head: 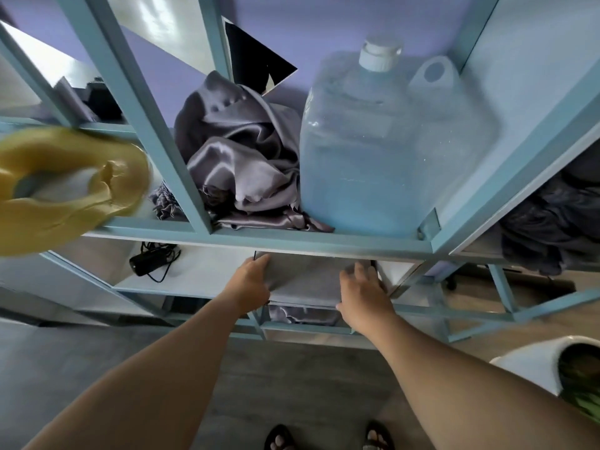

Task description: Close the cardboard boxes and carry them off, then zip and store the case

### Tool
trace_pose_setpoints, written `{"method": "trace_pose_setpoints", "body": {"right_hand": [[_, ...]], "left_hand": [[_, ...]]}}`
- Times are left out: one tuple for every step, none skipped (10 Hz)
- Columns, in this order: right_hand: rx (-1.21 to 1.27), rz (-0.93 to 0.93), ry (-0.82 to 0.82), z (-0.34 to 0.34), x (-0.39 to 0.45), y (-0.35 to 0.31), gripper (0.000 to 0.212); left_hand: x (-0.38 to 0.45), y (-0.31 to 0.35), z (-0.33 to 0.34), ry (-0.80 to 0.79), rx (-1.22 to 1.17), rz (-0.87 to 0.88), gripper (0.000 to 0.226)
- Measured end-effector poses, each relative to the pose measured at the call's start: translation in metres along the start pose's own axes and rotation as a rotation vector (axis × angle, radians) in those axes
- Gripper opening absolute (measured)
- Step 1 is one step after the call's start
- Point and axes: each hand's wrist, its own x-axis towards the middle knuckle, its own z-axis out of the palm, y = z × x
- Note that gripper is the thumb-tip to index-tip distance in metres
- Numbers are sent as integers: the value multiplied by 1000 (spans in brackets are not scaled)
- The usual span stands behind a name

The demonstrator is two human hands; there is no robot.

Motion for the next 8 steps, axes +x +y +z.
{"method": "trace_pose_setpoints", "body": {"right_hand": [[-13,15,9,-3,3,-2,60],[9,16,1,-8,2,-1,54],[41,-11,-19,-12,-4,0,45],[87,-41,-53,-20,-17,0,28],[114,-77,-72,-26,-26,-3,21],[189,-124,-113,-40,-37,-10,49],[236,-153,-129,-48,-45,-15,56],[244,-222,-156,-59,-57,-16,56]], "left_hand": [[2,0,3,-8,-7,18,76],[2,2,3,-11,-6,40,73],[0,3,1,15,-17,47,62],[-11,4,-5,31,-62,10,59],[-23,7,-12,39,-50,-18,67],[-50,16,-25,92,10,-50,66],[-72,23,-29,162,27,-76,62],[-102,38,-28,264,-26,-141,58]]}}
